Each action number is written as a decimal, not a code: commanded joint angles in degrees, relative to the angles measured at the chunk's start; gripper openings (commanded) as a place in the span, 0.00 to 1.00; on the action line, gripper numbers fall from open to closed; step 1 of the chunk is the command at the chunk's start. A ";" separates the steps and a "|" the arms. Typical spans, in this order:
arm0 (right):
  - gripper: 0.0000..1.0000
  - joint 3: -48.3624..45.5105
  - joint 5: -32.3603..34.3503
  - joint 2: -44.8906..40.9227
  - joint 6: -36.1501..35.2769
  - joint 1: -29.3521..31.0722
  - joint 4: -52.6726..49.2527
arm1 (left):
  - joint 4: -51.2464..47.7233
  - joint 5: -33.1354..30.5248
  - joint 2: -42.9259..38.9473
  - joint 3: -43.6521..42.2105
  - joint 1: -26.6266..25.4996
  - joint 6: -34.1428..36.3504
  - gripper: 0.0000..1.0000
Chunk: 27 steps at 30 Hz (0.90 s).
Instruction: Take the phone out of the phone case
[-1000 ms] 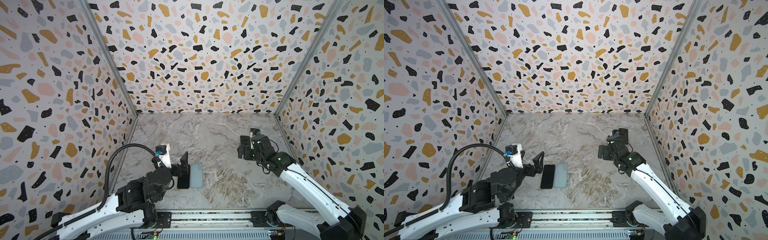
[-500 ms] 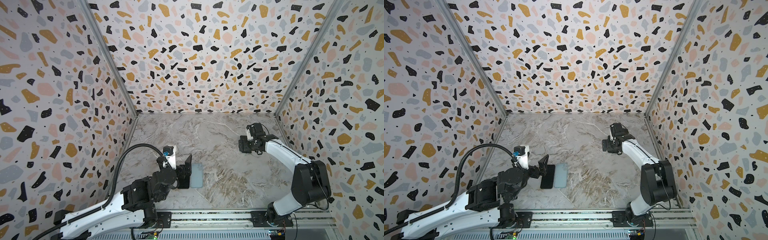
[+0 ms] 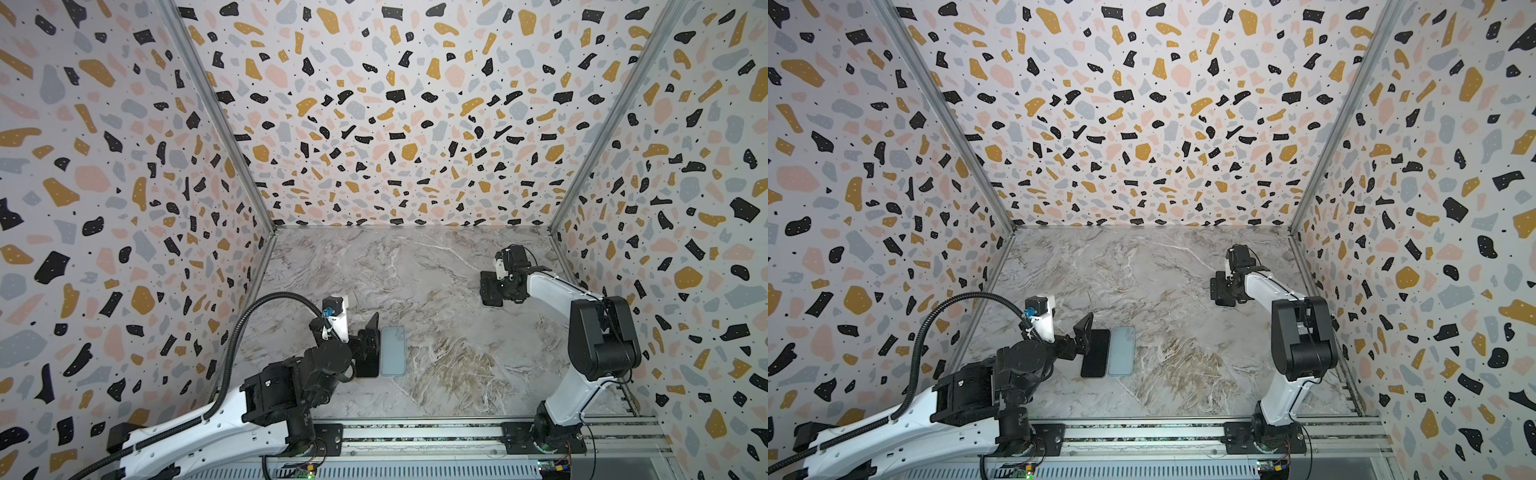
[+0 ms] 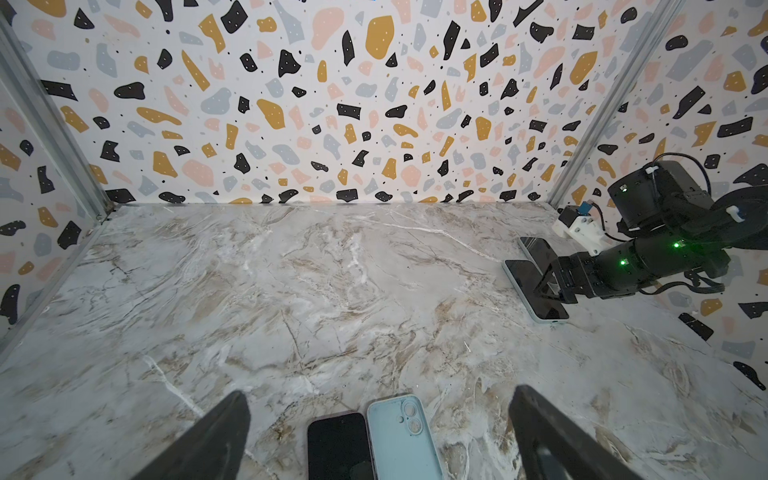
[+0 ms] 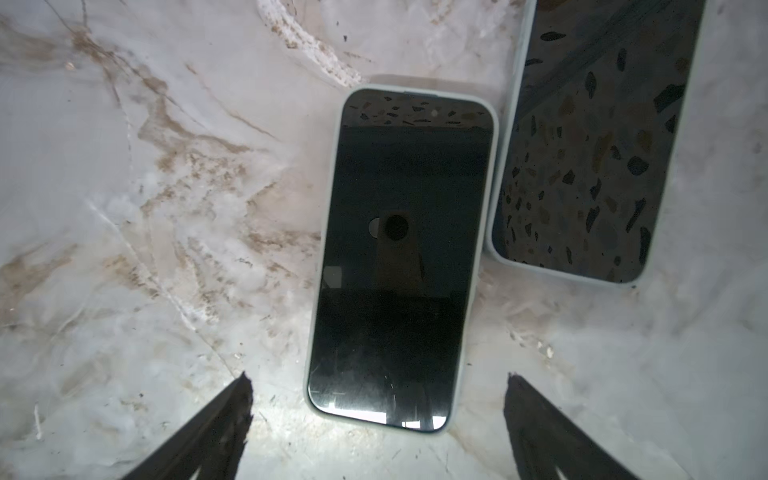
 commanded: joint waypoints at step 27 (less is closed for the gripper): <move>0.94 2.99 -1.23 5.89 0.65 -1.48 2.20 | -0.67 -2.23 -1.19 -0.75 0.17 -0.86 1.00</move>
